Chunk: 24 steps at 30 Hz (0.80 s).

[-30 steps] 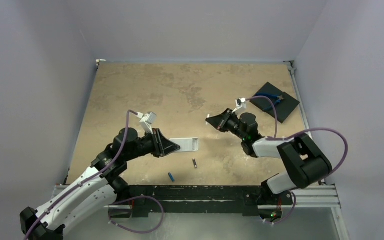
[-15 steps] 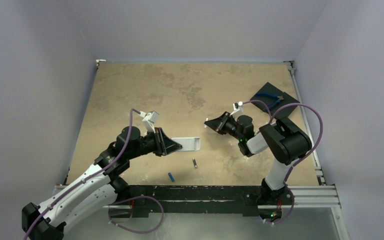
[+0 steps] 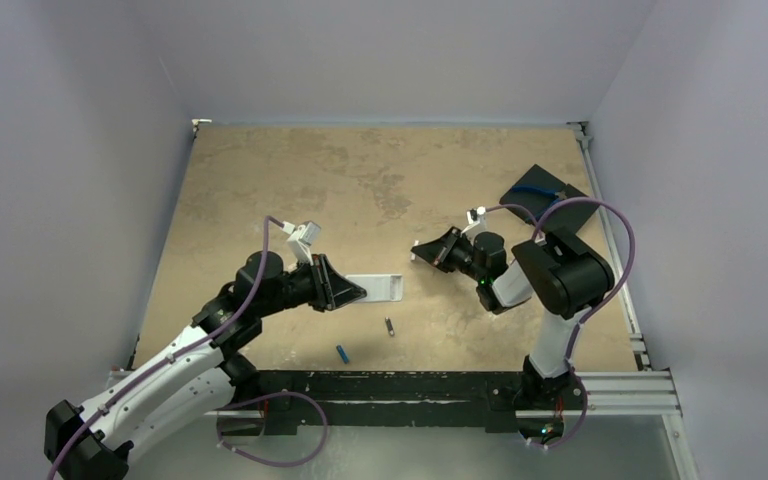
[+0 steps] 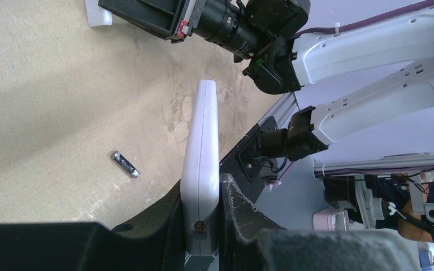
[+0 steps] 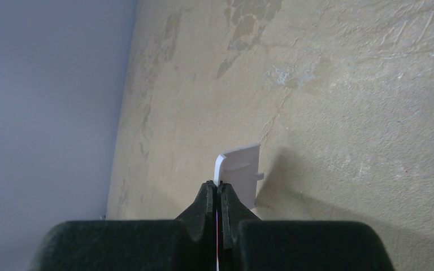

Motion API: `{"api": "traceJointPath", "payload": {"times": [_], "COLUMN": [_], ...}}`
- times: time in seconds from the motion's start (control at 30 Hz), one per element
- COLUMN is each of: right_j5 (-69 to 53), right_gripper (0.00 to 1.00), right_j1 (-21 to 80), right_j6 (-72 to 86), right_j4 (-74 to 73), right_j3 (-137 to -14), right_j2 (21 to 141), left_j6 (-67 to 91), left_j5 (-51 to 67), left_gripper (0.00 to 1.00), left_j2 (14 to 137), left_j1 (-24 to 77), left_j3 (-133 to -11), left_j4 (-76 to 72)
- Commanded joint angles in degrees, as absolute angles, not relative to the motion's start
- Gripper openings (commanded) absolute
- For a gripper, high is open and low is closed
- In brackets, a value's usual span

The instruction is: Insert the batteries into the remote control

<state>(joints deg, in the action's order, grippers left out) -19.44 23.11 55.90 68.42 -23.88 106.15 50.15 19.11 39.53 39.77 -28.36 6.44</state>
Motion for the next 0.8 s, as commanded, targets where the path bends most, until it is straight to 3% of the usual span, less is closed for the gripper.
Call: {"api": "traceJointPath", "payload": {"times": [0.0,0.77], "right_j5": [-20.30,-18.42], "right_gripper": [0.01,0.17], "right_j1": [22.52,21.53], "right_j6": [55.98,56.12], "right_j4": [69.76,64.23], "right_j3": [-24.70,-21.91], "right_j2": [106.19,103.72], "left_j6": [50.34,51.17], "left_j5": [19.95,20.02], "left_gripper": [0.00,0.00], "left_j2": [39.23,37.88], "left_j1": [39.53,39.48], "left_j3": [-28.24,-28.26], "left_j4": [2.78,3.77]}}
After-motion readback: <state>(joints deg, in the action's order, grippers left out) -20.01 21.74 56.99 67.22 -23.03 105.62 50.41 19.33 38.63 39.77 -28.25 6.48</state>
